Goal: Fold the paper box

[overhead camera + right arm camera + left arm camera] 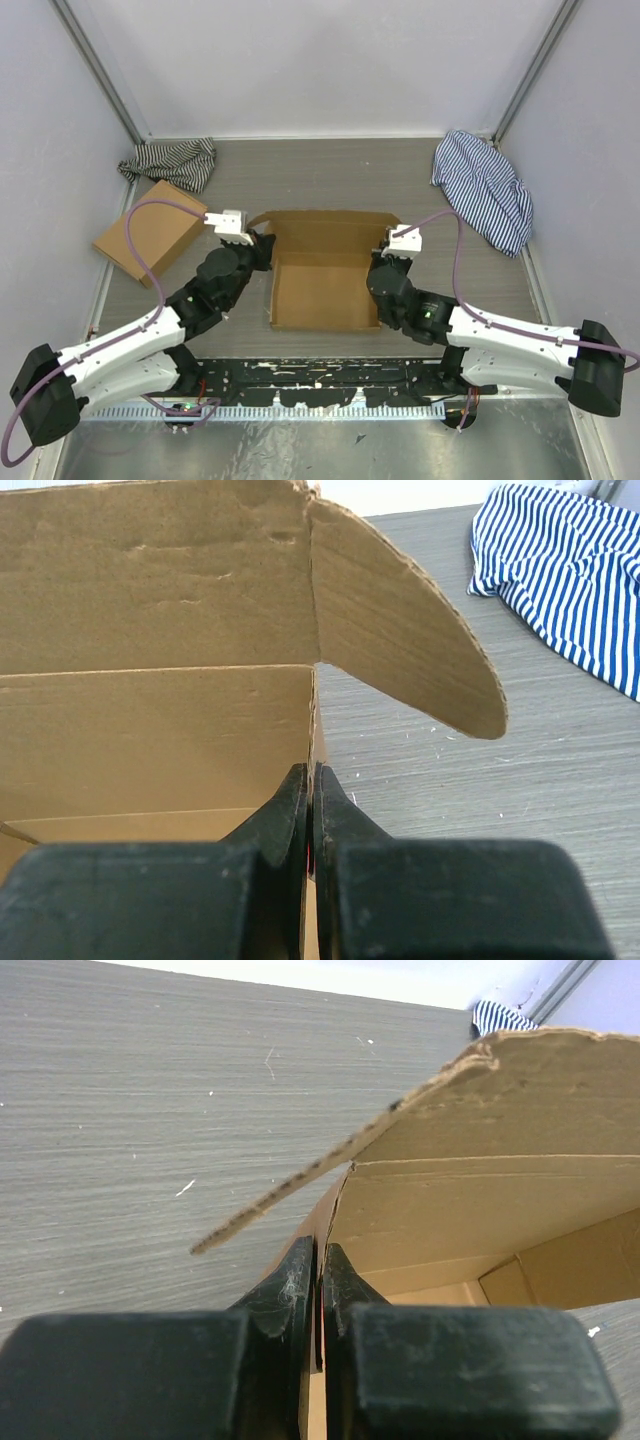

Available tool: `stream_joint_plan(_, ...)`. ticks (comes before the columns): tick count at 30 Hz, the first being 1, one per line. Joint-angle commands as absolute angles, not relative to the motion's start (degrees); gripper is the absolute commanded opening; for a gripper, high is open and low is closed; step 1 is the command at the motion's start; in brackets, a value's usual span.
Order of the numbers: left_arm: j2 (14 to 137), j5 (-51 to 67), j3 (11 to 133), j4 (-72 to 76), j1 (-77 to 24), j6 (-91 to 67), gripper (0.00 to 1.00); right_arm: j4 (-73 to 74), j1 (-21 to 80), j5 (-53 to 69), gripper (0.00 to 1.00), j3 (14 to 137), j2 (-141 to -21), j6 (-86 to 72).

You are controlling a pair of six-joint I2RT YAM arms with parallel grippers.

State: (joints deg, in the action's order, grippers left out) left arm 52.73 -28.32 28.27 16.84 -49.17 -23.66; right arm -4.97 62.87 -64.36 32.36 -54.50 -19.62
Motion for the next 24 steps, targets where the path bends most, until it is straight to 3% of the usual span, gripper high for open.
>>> stream_joint_plan(1,51.0,-25.0,27.5,11.3,-52.8,-28.1,0.10,-0.6,65.7,-63.5,0.05,34.2,-54.0,-27.1)
stream_joint_plan(13,45.1,-25.7,24.2,2.4,-55.9,-33.8,0.11,21.7,73.3,-65.4,0.08,39.0,-55.7,-42.6)
stream_joint_plan(17,45.8,-25.1,24.0,2.2,-57.4,-36.3,0.11,33.8,77.7,-69.5,0.09,42.6,-59.5,-53.3)
stream_joint_plan(24,49.4,-24.6,26.7,1.1,-60.1,-40.7,0.10,57.6,86.2,-74.2,0.19,50.0,-68.1,-78.4)
